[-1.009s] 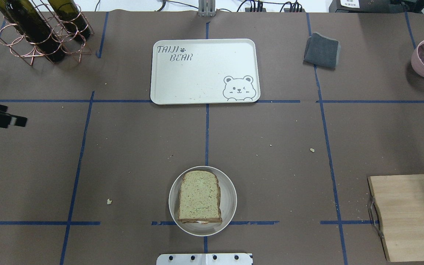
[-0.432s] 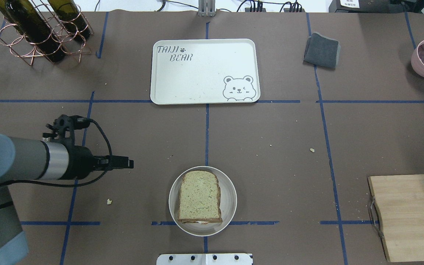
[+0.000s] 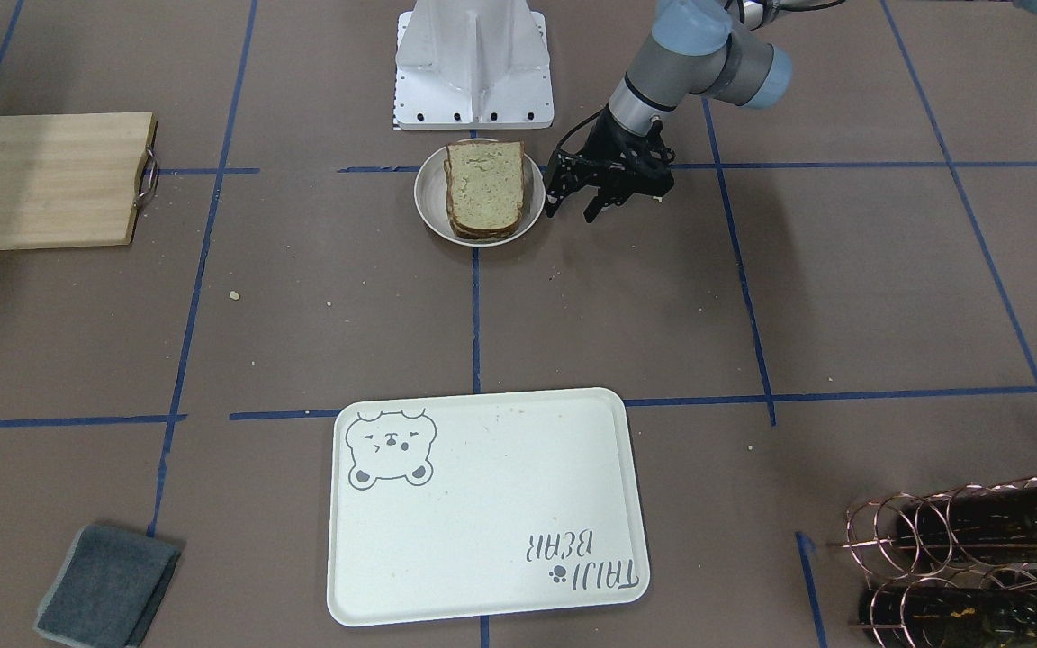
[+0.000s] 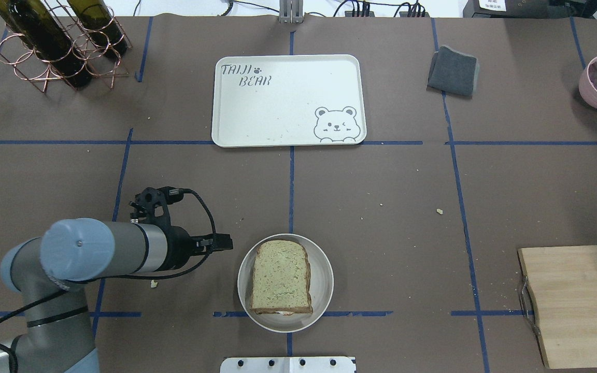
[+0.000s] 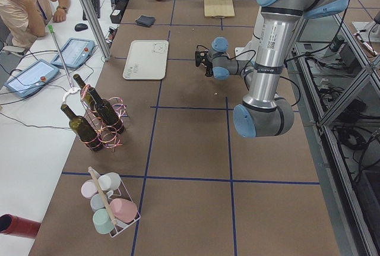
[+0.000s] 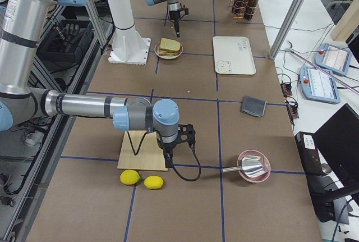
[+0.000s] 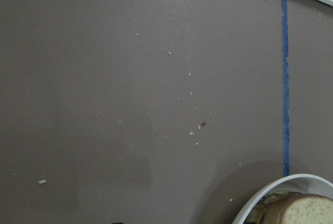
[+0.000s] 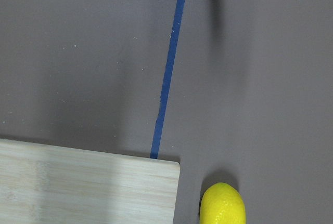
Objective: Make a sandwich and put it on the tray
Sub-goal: 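Reach the left gripper to the plate rim and grasp the plate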
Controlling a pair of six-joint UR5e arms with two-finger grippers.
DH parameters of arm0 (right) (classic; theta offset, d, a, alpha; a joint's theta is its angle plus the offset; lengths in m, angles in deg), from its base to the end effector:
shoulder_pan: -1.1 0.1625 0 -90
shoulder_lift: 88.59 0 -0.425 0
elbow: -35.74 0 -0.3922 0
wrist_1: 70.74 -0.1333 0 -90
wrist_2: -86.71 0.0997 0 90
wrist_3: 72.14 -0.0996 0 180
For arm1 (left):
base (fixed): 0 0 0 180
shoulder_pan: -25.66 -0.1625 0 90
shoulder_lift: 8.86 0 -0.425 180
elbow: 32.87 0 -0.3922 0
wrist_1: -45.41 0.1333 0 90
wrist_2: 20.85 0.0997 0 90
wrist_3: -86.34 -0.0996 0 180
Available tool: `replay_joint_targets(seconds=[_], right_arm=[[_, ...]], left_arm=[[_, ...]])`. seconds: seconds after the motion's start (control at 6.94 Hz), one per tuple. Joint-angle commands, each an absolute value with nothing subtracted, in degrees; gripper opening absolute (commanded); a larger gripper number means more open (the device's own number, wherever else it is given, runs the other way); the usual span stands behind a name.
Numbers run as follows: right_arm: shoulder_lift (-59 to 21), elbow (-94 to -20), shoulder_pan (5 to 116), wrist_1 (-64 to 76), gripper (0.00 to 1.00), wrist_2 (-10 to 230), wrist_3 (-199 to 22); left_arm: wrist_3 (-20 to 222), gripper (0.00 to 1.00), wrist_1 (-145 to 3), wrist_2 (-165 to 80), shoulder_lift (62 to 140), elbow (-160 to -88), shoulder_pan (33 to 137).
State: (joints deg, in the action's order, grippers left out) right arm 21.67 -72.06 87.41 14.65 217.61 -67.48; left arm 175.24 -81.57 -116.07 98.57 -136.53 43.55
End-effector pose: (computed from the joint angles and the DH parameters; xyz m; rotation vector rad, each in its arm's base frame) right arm 0.0456 -0.3508 0.6495 0.0420 -0.7142 -0.1529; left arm 0.5256 -0.3002 0.3100 0.1170 1.1864 -0.2035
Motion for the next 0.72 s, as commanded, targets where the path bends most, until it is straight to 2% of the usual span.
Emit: replay_joint_targets(seconds=[0.0, 0.14, 0.29, 0.58], right_arm=[[21.6, -71.6, 87.4, 14.4, 1.00, 217.6, -67.5], [21.5, -71.4, 87.4, 14.4, 1.00, 217.6, -67.5], [21.5, -71.3, 87.4, 14.4, 1.00, 217.6, -67.5], [21.5, -71.3, 87.5, 14.4, 1.00, 217.6, -67.5]], left_arm=[[175.8, 0.64, -81.3, -115.5, 99.4, -135.6, 41.1], [175.7, 0.64, -81.3, -115.5, 99.5, -135.6, 40.3], [175.7, 0.57, -81.3, -115.5, 99.5, -135.6, 39.8], [175.7, 0.00, -81.3, -115.5, 99.5, -136.0, 39.8]])
